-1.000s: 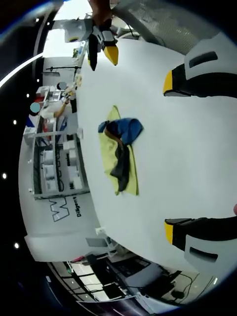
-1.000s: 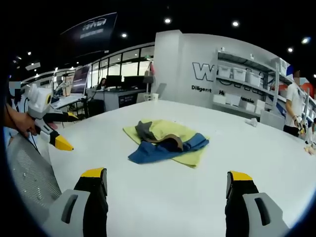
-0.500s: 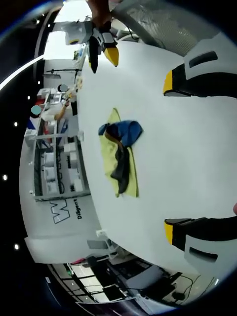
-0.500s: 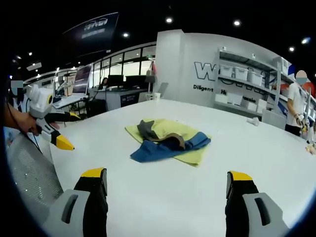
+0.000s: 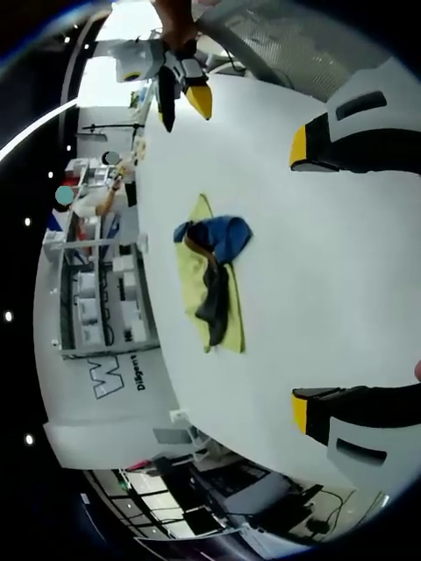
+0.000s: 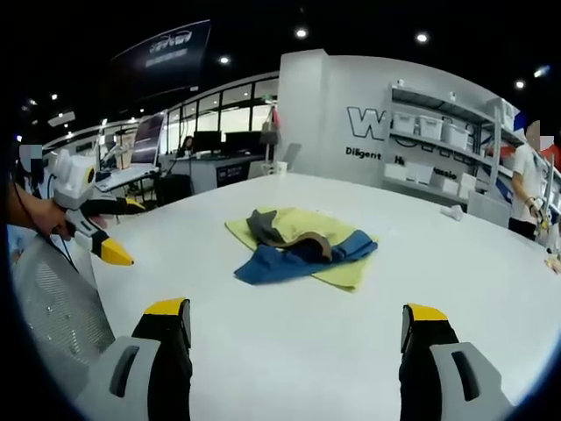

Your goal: Fold the garment on the visible template until the final outline fits inside the template.

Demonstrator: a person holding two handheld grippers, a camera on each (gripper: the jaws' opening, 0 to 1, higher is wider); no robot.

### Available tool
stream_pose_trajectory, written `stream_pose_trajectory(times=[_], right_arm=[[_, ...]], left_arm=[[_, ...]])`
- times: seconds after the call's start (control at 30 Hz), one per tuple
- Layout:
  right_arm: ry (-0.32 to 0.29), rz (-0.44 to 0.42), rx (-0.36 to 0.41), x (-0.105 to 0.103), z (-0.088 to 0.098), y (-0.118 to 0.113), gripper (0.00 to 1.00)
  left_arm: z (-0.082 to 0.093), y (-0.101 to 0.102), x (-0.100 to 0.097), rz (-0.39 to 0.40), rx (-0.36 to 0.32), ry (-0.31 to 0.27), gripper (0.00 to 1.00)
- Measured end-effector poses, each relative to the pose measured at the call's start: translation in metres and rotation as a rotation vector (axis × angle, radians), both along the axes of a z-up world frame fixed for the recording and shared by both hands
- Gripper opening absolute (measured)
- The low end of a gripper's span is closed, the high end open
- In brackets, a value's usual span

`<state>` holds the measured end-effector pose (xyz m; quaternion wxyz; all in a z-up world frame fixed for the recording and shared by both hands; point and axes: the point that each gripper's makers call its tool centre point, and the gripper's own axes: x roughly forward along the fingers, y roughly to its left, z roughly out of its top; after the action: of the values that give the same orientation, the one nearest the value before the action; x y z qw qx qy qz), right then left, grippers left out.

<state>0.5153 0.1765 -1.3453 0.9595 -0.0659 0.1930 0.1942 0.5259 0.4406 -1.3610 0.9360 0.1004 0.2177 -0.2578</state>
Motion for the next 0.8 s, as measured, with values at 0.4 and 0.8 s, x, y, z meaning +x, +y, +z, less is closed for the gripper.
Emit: stream_pose_trajectory(times=[0.4,0.8], right_arm=[[0.006,0.002,0.003,0.0003,-0.0013,-0.0001,0.98],[0.008,0.002,0.012,0.0008,-0.0007,0.0004,0.98]], left_arm=[[-0.0017,-0.0009,-0.0006,-0.005,0.007,0.005,0.99],[-0.0025,0.0001,-0.0009,0.004,0.004,0.012,0.98]])
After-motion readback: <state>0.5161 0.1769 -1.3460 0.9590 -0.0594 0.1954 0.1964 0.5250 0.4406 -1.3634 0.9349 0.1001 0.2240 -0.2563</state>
